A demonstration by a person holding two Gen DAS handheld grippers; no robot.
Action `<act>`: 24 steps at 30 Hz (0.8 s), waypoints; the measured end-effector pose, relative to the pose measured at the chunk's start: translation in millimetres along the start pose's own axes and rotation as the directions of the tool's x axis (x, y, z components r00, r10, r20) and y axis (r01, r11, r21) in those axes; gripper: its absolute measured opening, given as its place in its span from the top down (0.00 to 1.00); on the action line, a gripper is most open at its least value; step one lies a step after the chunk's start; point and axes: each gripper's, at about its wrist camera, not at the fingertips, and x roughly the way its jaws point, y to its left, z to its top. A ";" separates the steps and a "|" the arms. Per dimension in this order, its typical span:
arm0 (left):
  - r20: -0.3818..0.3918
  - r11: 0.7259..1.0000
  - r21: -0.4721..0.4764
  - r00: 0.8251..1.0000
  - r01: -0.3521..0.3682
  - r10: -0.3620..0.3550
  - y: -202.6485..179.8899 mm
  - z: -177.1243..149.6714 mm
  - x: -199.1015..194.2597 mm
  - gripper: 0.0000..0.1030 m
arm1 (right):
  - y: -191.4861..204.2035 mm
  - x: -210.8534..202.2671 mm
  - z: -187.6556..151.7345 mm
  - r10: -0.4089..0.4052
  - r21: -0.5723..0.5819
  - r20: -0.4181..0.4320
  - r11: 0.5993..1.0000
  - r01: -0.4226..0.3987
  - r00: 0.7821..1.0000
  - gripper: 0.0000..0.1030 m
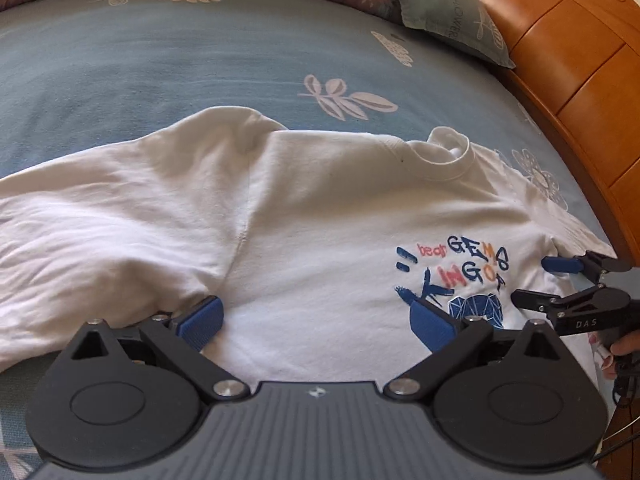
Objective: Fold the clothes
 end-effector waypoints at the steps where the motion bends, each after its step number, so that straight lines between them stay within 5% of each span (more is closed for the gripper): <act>1: 0.005 1.000 0.007 1.000 -0.001 0.001 -3.5 1.1 -3.8 0.03 | 0.2 -0.3 -1.2 -0.002 0.000 0.010 1.000 0.002 1.000 0.00; 6: -0.081 0.990 0.129 0.996 0.049 -0.039 -29.5 -11.0 -2.3 0.03 | 1.5 -1.5 -4.7 -0.011 0.008 0.039 1.000 0.010 0.999 0.00; 9: -0.103 0.985 0.166 0.993 -0.045 0.063 -29.8 -30.9 1.6 0.04 | 1.5 -1.8 -5.3 -0.008 0.005 0.046 1.000 0.008 0.999 0.00; 13: -0.090 0.988 0.047 0.984 -0.147 0.151 -24.3 -39.5 -18.4 0.03 | 1.4 -2.8 -9.1 -0.004 -0.004 0.072 1.000 0.004 0.997 0.00; 16: -0.086 0.980 0.157 0.987 -0.122 0.136 -42.2 -44.2 -24.4 0.03 | 2.3 -4.1 -9.9 -0.004 -0.012 0.082 1.000 0.005 0.997 0.00; 21: -0.056 0.866 0.485 0.985 -0.118 0.165 -84.3 -52.4 -11.6 0.03 | 7.0 -7.3 1.8 -0.012 -0.031 0.034 0.999 0.013 0.999 0.00; 24: -0.033 0.807 0.583 0.989 -0.098 0.144 -99.5 -58.1 -11.2 0.04 | 16.7 -24.6 7.9 0.084 -0.139 0.097 0.988 -0.070 0.992 0.00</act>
